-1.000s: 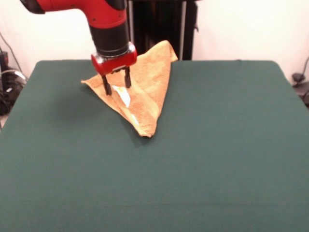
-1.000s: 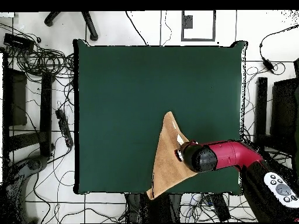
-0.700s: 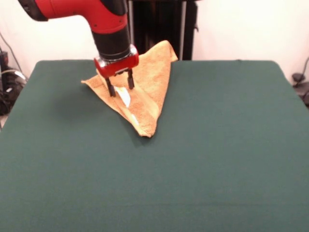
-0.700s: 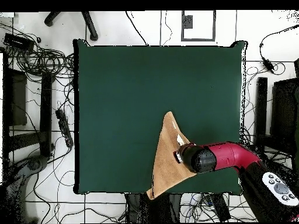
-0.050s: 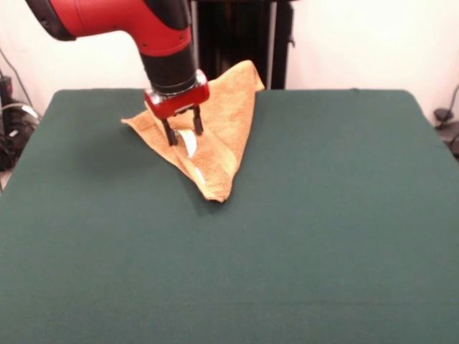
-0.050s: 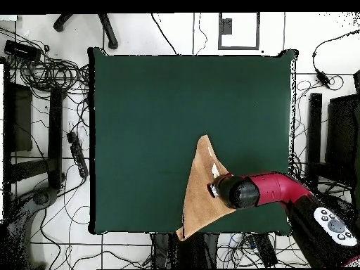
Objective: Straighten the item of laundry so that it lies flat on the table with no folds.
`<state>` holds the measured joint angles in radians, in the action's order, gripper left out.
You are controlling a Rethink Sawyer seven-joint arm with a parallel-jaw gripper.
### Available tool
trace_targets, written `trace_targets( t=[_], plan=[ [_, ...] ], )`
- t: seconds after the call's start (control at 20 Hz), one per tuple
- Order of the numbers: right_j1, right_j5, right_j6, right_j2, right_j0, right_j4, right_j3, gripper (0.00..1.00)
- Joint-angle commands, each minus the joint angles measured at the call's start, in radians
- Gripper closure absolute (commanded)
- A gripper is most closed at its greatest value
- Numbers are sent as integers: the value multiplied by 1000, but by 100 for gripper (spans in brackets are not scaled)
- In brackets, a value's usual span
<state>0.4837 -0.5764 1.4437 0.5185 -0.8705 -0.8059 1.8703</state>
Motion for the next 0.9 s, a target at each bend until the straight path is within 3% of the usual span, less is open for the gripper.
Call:
trace_targets(
  t=[0.05, 0.5, 0.9],
  plan=[
    [-149, 159, -121, 80, -6, -115, -32, 100],
    [-62, 135, -47, 55, 41, -95, -1, 100],
    [176, 106, 64, 36, 95, -26, 148, 100]
  ],
)
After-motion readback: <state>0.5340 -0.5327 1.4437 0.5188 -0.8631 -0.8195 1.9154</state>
